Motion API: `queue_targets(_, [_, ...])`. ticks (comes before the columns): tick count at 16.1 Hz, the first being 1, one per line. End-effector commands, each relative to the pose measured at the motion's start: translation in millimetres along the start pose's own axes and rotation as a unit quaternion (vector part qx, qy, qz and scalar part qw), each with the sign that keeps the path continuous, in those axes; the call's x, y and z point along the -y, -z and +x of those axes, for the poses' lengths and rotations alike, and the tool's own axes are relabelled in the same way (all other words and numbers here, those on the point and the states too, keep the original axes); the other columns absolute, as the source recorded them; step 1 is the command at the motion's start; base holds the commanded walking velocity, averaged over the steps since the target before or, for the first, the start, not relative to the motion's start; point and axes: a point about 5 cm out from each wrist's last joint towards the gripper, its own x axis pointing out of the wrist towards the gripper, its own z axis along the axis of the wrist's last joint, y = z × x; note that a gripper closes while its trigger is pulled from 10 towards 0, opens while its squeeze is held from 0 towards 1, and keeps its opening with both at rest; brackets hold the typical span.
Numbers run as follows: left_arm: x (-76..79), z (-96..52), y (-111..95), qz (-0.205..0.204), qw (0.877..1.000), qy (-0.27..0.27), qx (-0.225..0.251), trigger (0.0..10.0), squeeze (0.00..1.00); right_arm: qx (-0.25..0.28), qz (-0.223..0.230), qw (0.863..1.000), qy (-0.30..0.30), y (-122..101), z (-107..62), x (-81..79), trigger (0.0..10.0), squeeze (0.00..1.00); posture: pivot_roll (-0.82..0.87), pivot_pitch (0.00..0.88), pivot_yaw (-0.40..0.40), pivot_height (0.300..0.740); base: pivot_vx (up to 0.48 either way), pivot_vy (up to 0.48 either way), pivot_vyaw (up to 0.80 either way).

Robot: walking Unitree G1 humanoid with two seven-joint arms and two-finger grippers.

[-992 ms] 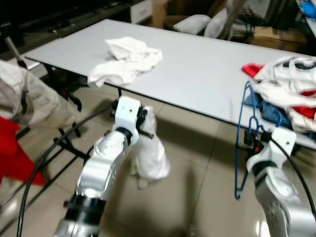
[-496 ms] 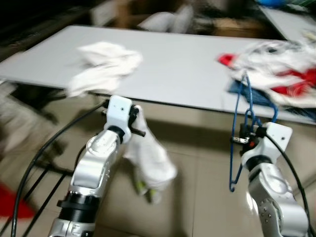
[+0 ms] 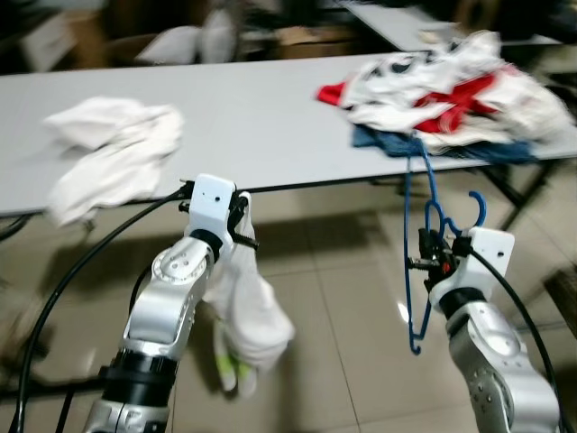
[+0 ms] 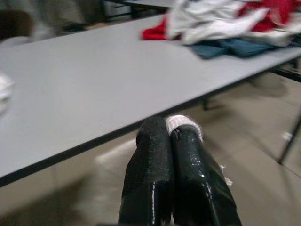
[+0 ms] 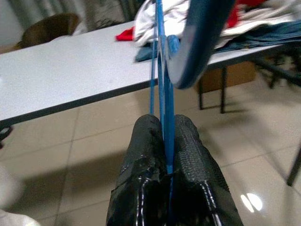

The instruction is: Hang hanger

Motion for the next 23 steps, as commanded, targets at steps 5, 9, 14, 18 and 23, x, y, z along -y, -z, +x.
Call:
queue_targets(5, [4.6,2.1,-14,-0.002,1.000,0.003,0.029,10.0,0.00,-0.014,-0.023,0.997,-0.072,1,-3.2,-6.9,10.0,0.00,-0.05,0.000,0.036,0.740,0.000,0.000,-0.16])
queue_targets(9, [-3.4,2.7,-25,-0.031,0.998,-0.011,0.060,10.0,0.00,-0.002,-0.079,0.987,-0.138,-10,-3.9,-11.8,10.0,0.00,-0.05,0.000,0.036,0.740,0.066,0.000,0.20])
queue_targets(14, [-8.3,6.6,-42,-0.011,0.997,-0.013,0.081,10.0,0.00,0.006,-0.114,0.980,-0.161,-17,-2.9,-4.9,10.0,0.00,-0.05,0.000,0.031,0.740,0.303,0.000,0.48])
queue_targets(18, [-22.0,10.5,-53,-0.006,0.995,-0.027,0.094,10.0,0.00,0.010,-0.196,0.949,-0.246,-31,-8.4,0.4,10.0,0.00,-0.06,0.000,0.035,0.740,0.333,0.000,0.00])
queue_targets(23, [-33.5,12.2,-64,0.007,0.994,-0.033,0.106,10.0,0.00,0.022,-0.200,0.936,-0.288,-36,-10.5,-6.9,10.0,0.00,-0.05,0.000,0.020,0.740,0.345,0.000,0.48])
